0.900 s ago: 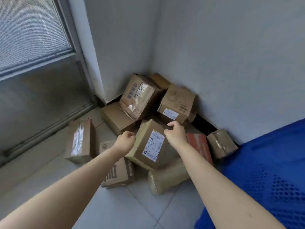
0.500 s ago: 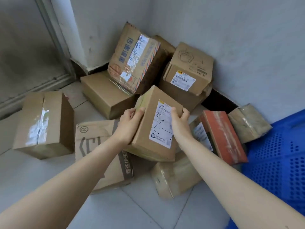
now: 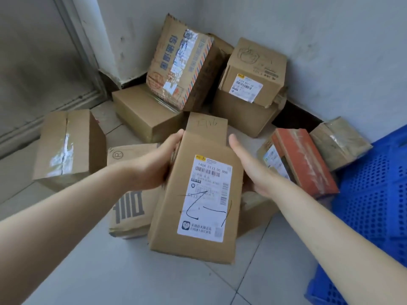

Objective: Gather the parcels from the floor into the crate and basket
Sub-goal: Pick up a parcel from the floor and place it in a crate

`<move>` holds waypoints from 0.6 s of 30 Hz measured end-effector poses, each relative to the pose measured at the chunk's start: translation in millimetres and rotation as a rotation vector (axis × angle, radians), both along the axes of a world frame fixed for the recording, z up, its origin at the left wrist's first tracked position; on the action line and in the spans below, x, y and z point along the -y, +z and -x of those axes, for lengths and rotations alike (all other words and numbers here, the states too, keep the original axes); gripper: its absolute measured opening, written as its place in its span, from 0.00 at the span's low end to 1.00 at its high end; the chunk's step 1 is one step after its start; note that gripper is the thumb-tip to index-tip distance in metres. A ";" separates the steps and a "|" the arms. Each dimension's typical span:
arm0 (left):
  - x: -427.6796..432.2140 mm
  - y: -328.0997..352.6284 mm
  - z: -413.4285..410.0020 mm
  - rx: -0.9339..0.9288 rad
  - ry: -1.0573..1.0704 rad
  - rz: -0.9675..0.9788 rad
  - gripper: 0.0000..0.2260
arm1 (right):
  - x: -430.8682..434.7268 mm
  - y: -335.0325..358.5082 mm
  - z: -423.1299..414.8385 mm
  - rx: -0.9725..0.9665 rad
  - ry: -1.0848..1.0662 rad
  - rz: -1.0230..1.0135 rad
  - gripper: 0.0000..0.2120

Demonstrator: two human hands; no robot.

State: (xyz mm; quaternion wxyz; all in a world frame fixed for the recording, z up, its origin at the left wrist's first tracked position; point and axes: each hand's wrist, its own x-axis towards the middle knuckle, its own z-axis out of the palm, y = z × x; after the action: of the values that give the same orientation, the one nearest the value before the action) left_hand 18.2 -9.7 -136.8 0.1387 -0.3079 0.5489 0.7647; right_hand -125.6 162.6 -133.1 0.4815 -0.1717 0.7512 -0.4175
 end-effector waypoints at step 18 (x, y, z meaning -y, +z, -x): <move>-29.6 -30.9 -58.7 0.362 0.264 0.482 0.18 | 29.2 -42.7 -77.6 -0.206 0.029 -0.092 0.26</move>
State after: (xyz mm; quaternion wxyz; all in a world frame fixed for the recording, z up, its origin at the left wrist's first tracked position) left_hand 76.9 19.9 -167.7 0.0565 -0.5313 0.6359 0.5569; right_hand -47.9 133.5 -175.8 0.4149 -0.2023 0.8126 -0.3559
